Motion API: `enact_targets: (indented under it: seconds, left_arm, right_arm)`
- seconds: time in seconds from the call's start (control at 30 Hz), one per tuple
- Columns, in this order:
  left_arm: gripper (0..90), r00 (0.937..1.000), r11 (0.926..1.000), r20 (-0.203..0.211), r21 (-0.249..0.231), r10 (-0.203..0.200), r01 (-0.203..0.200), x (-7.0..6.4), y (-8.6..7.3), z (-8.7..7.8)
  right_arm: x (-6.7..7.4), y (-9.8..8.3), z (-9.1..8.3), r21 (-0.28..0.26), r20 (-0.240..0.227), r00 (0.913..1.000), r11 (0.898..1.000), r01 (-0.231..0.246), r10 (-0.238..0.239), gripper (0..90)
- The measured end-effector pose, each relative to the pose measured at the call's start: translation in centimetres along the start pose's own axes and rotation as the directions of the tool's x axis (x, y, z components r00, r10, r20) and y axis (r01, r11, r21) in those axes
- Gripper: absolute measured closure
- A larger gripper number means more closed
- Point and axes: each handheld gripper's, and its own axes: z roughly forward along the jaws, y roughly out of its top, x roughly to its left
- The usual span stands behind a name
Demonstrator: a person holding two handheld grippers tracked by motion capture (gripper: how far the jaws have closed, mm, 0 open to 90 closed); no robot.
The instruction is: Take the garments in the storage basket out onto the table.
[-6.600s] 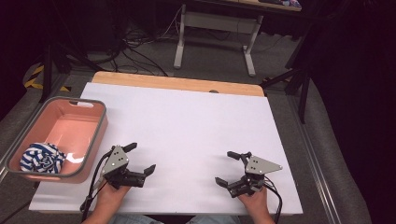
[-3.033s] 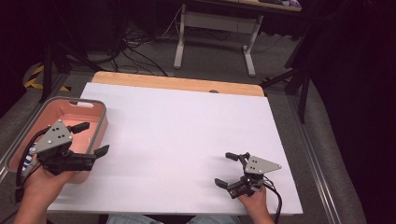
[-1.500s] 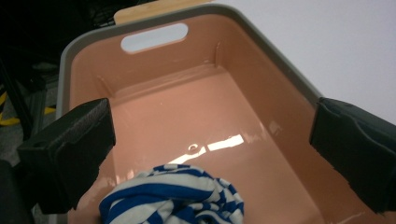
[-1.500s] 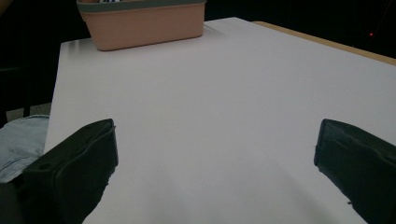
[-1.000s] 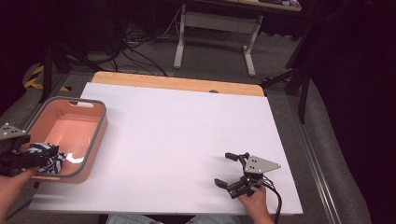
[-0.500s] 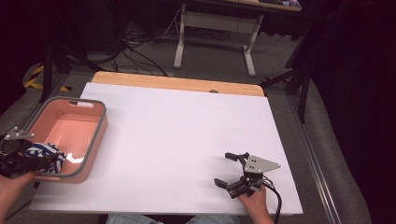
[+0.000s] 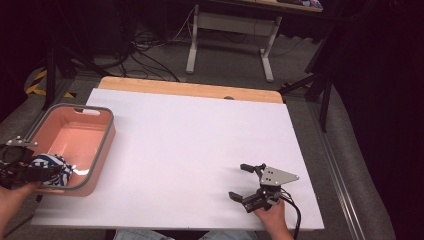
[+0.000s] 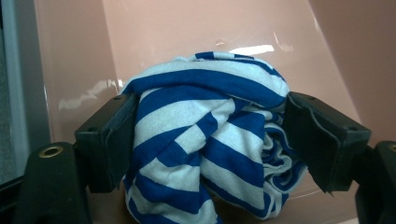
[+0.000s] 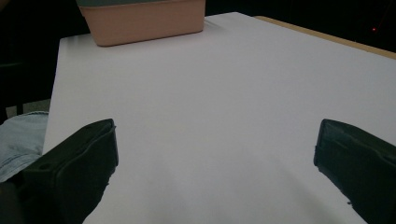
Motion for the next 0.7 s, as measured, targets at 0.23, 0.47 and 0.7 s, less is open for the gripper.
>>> enact_targets:
  seconds: [0.23, 0.47, 0.7]
  left_arm:
    - [25.5, 0.9998, 0.9989, -0.004, 0.043, -0.018, 0.019, 0.1, 0.6, 0.1]
    - [27.0, 0.9996, 0.9967, -0.026, 0.079, -0.015, 0.017, -0.1, 1.4, 0.5]
    - [34.3, 0.9997, 0.9958, -0.023, 0.091, 0.012, -0.010, -0.2, 1.6, 0.9]
  right_arm:
    - [0.0, 0.0, 0.0, 0.004, 0.004, 1.0000, 1.000, 0.002, -0.002, 0.2]
    - [0.0, 0.0, 0.0, 0.005, 0.003, 1.0000, 1.000, 0.001, -0.001, 0.2]
    - [0.0, 0.0, 0.0, 0.004, 0.000, 1.0000, 1.000, 0.001, -0.001, 0.2]
